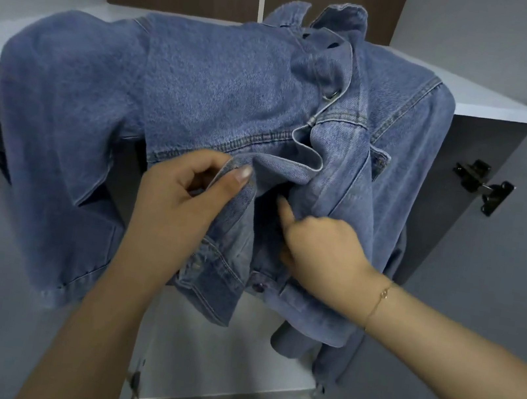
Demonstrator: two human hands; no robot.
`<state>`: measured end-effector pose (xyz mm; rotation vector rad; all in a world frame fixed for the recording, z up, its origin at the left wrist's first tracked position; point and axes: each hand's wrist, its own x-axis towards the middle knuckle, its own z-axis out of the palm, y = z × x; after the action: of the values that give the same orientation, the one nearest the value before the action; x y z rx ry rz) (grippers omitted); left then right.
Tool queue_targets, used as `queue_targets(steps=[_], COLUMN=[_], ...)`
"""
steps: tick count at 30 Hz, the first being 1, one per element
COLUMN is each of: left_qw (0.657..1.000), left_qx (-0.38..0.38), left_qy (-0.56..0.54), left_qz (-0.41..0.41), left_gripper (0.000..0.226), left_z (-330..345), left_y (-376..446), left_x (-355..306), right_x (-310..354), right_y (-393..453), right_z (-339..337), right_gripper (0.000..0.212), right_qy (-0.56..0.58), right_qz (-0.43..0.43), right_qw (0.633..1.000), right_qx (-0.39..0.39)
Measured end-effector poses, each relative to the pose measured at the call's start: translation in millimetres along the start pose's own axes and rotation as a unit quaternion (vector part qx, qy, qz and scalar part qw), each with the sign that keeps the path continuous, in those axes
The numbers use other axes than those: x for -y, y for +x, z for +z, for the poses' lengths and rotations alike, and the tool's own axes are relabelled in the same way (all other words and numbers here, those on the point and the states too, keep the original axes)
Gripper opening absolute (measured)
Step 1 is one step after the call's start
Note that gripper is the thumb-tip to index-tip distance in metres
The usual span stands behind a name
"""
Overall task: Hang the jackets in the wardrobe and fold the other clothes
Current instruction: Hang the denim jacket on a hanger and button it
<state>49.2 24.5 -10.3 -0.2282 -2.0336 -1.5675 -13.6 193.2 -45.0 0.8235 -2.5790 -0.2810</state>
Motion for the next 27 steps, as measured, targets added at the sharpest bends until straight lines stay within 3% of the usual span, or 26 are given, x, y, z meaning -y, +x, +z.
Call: queue_targets(steps=[5,7,9,10,13,16,18,23,27], left_qw=[1.000,1.000,1.000,1.000,1.000,0.998,0.997,0.993,0.989], left_qx=[0.014,0.008,-0.001,-0.005,0.000,0.029,0.045,0.027,-0.006], left_qy=[0.006,0.003,-0.007,-0.010,-0.016,-0.023,-0.031,-0.081,-0.096], left_qz=[-0.004,-0.006,-0.007,-0.008,-0.022,-0.049,-0.060,-0.087,-0.115], left_gripper=[0.015,0.016,0.017,0.016,0.016,0.016,0.014,0.018,0.020], left_z=[-4,-6,-6,-5,2,11,16,20,22], left_y=[1,1,-3,-6,-17,-27,-32,-32,-29], left_x=[4,7,10,12,18,22,22,20,20], right_x=[-9,-15,-25,-29,-34,-29,-25,-16,-10], right_y=[12,8,2,-2,-12,-18,-20,-28,-32], right_z=[-21,-30,-40,-44,-44,-36,-30,-15,-6], right_gripper=[0.023,0.014,0.024,0.026,0.026,0.028,0.027,0.024,0.018], right_qy=[-0.103,-0.030,0.137,0.258,0.560,0.689,0.723,0.720,0.621], right_qz=[-0.071,-0.096,-0.087,-0.064,-0.007,0.030,0.039,0.016,-0.044], right_qw=[0.986,0.988,0.976,0.947,0.802,0.707,0.679,0.692,0.779], right_qx=[0.108,0.116,0.148,0.179,0.208,0.156,0.126,0.043,-0.069])
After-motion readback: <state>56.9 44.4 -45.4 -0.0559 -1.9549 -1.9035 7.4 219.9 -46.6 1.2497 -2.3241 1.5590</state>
